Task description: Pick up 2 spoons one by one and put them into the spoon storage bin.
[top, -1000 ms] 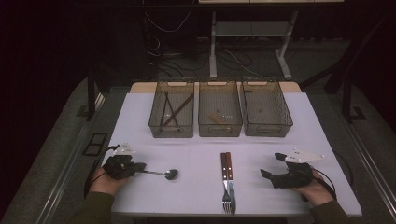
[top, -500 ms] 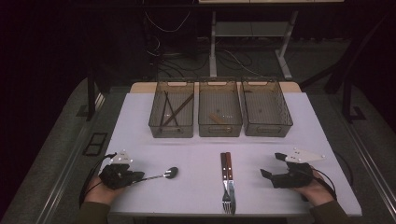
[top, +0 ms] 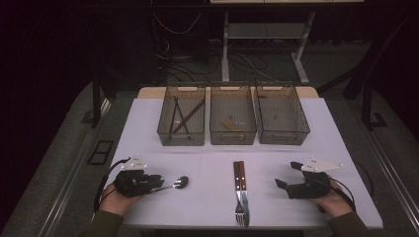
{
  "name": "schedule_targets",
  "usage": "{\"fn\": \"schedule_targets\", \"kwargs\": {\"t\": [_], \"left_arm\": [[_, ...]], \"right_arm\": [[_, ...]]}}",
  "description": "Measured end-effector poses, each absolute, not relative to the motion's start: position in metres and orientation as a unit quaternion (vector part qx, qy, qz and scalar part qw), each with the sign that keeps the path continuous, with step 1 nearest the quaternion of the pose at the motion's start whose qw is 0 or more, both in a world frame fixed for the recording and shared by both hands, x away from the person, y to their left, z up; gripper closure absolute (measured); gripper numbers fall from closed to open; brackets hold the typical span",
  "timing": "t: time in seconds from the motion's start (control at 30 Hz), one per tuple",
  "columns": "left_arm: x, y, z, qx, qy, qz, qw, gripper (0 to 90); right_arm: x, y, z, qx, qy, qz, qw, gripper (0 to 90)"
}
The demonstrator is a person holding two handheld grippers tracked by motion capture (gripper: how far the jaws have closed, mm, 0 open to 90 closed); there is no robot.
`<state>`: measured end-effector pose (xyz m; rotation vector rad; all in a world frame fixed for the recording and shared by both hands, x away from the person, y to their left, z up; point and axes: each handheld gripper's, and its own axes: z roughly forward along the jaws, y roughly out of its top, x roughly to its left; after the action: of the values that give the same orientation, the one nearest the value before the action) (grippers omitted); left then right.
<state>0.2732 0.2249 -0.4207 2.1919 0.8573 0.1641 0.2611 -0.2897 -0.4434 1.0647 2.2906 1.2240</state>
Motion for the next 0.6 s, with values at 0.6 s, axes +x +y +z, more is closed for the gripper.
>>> {"fn": "schedule_targets", "kwargs": {"t": [0.6], "left_arm": [[0.288,0.175,-0.432,0.873,0.301,0.069,0.377,46.5]], "right_arm": [[0.261,-0.288,-0.443,0.367,0.807,0.431,0.167,13.6]]}}
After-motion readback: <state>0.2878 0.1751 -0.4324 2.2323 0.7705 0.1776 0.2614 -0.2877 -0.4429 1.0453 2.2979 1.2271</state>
